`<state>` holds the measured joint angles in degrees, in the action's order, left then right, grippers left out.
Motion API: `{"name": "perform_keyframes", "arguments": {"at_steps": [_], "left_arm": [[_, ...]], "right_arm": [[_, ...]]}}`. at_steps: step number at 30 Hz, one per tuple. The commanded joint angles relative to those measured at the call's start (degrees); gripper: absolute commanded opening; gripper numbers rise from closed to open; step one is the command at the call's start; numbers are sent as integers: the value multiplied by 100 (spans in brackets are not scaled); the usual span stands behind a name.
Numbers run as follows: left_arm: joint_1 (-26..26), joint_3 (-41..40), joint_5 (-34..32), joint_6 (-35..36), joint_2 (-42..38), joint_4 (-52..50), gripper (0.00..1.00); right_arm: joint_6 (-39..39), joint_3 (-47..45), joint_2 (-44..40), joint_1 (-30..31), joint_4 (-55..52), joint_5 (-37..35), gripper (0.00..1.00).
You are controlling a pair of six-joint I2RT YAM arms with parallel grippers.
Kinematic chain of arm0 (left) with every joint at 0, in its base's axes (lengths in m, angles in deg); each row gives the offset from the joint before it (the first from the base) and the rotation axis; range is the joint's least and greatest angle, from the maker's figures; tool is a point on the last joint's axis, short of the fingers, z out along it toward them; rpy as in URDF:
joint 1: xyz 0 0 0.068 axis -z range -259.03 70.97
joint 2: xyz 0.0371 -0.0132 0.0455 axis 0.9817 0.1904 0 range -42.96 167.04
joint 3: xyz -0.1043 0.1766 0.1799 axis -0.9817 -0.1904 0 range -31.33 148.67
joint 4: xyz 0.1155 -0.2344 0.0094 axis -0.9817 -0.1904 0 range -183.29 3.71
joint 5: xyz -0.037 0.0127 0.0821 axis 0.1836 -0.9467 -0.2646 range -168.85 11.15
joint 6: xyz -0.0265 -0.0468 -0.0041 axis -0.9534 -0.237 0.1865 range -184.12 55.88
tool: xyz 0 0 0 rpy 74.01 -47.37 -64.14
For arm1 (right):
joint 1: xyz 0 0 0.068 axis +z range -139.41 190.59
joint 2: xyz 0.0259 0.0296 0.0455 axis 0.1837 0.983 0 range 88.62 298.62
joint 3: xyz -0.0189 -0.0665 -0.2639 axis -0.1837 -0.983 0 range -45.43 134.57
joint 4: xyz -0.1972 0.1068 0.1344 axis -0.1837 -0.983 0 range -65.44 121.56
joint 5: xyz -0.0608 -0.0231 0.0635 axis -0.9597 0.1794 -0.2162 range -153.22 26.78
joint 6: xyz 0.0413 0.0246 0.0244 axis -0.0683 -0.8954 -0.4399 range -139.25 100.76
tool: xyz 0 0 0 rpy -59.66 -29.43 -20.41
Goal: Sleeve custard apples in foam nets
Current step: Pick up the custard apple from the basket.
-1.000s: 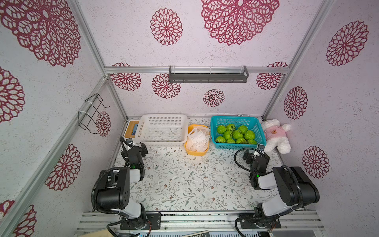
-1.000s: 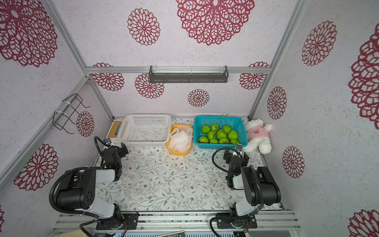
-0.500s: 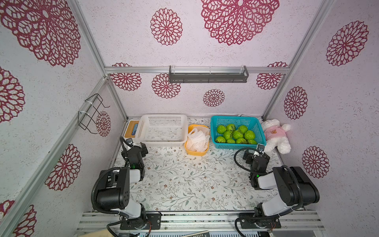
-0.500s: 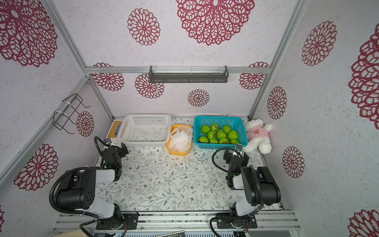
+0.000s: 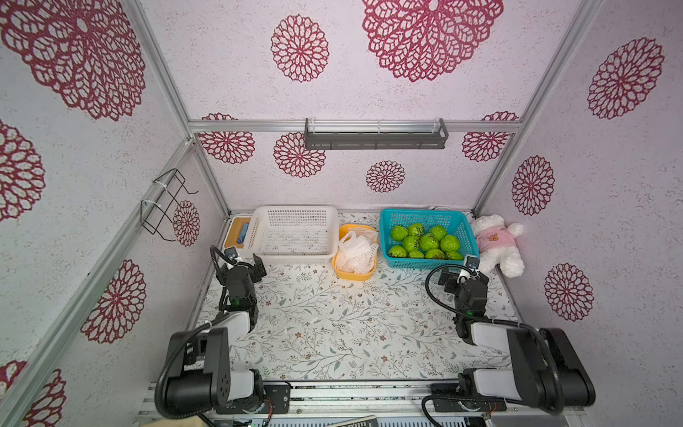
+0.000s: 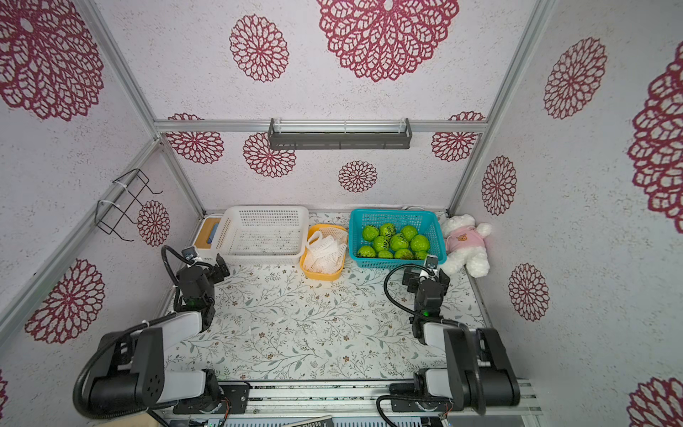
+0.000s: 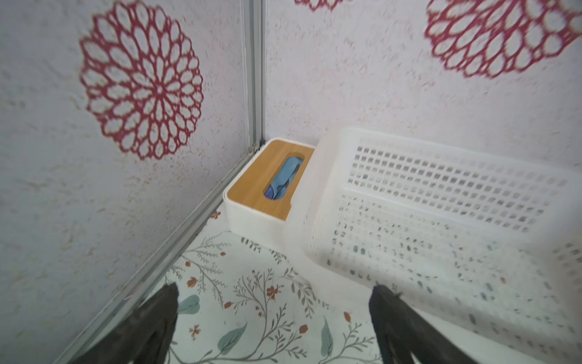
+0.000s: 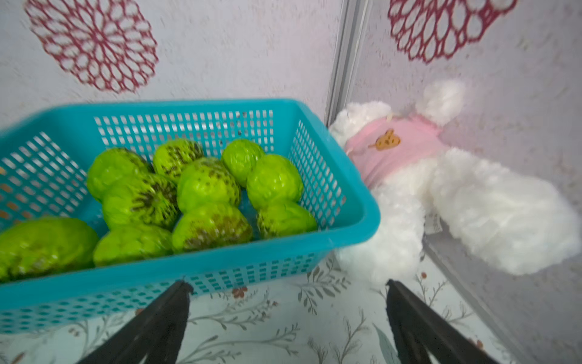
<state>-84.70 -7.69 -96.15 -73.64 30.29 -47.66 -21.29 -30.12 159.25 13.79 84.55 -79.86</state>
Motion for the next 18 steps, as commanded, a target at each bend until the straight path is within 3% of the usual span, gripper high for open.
{"name": "perform_keyframes", "arguments": {"at_steps": [1,4,6,8,10,13,18], "left_arm": [[-2,249,322,75,-935,-1127,97],[-17,795,487,-99,-1700,-2421,97],[-63,1396,311,-718,-2062,-3488,97],[-145,2319,-374,-2000,-2243,-5178,97],[-287,2954,-545,-2794,-2238,-6224,97],[-566,3355,323,-2822,-2227,-6526,97],[-367,3881,1731,-2625,-1980,-6756,97]], "right_arm": [[-4,234,-1189,20,-1120,385,99],[-582,335,-2227,14,-1779,414,99],[-2023,511,-2858,-3,-2451,-61,99],[-3541,845,-3416,-43,-3449,-297,99],[-3488,980,-3621,-95,-3321,234,99],[-3110,1572,-3284,-118,-3585,1192,99],[-3056,2756,-2376,-127,-5094,1613,99]]}}
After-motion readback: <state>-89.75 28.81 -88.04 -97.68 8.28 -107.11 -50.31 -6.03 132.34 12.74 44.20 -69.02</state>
